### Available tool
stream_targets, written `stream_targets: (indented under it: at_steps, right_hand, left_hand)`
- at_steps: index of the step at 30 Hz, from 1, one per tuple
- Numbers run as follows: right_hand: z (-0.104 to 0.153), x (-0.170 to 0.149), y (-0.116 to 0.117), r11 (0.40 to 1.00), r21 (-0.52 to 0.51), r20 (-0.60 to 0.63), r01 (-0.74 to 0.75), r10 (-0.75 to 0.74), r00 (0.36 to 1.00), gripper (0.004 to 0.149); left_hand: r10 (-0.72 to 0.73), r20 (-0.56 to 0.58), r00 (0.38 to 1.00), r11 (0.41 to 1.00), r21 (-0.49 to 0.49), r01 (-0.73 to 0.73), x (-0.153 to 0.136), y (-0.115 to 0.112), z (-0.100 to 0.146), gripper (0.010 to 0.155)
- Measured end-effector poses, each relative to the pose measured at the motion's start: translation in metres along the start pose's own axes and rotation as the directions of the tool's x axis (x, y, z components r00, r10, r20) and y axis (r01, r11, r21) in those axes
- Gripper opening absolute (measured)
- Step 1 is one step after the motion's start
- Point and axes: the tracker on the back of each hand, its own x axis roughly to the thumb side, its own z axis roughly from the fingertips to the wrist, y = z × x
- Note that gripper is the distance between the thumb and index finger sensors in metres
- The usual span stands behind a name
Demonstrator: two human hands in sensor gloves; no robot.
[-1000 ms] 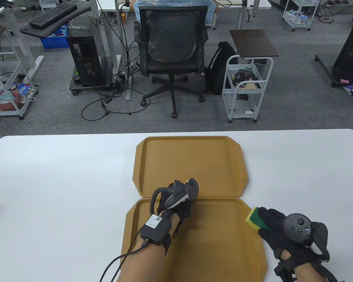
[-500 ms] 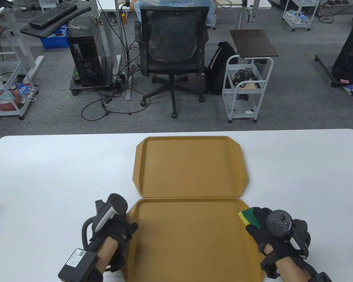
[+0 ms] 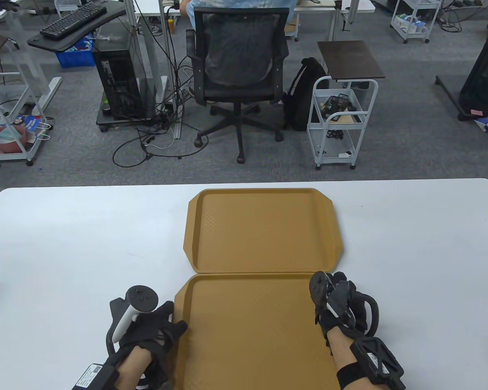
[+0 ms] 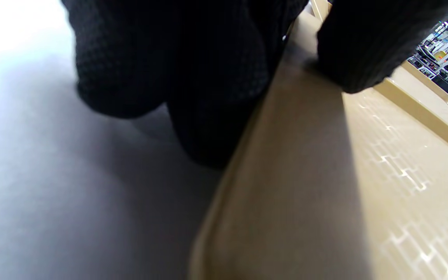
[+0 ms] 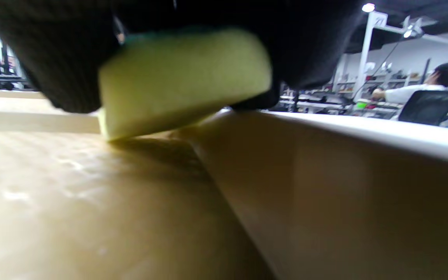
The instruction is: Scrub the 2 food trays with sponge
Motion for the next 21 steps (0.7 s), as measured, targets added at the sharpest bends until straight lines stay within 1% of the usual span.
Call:
stream_targets:
  at_steps: [3, 7, 11, 16, 18, 21]
  right_hand:
    - [-0.002, 0.002, 0.000, 1.000, 0.013, 0.005, 0.005, -0.006, 1.000, 0.052]
    - [-0.008, -0.002, -0.004, 0.995, 0.096, 0.059, 0.008, -0.014, 0.998, 0.046]
    - [-0.013, 0.000, -0.004, 0.989, 0.144, 0.060, 0.013, -0.022, 0.998, 0.049]
    - [-0.013, 0.011, -0.005, 0.980, 0.197, 0.111, -0.018, -0.004, 0.994, 0.055]
    - [-0.012, 0.015, -0.004, 0.970, 0.239, 0.110, 0.053, -0.081, 0.991, 0.055]
    - [-0.011, 0.024, -0.003, 0.969, 0.227, 0.129, 0.096, -0.128, 0.983, 0.054]
  left_hand:
    - [0.010, 0.001, 1.000, 1.000, 0.003, -0.010, 0.000, 0.000, 0.000, 0.076]
    - [0.021, 0.005, 1.000, 1.000, -0.014, -0.021, 0.000, -0.001, 0.000, 0.076]
    - [0.036, 0.005, 0.999, 0.999, -0.034, -0.036, -0.001, -0.001, 0.000, 0.076]
    - [0.038, 0.006, 0.999, 0.998, -0.047, -0.038, -0.001, -0.001, 0.000, 0.076]
    - [0.043, 0.007, 0.999, 0.998, -0.055, -0.043, -0.001, -0.001, 0.000, 0.076]
    - [0.054, 0.008, 0.999, 0.996, -0.064, -0.053, -0.001, -0.001, 0.000, 0.076]
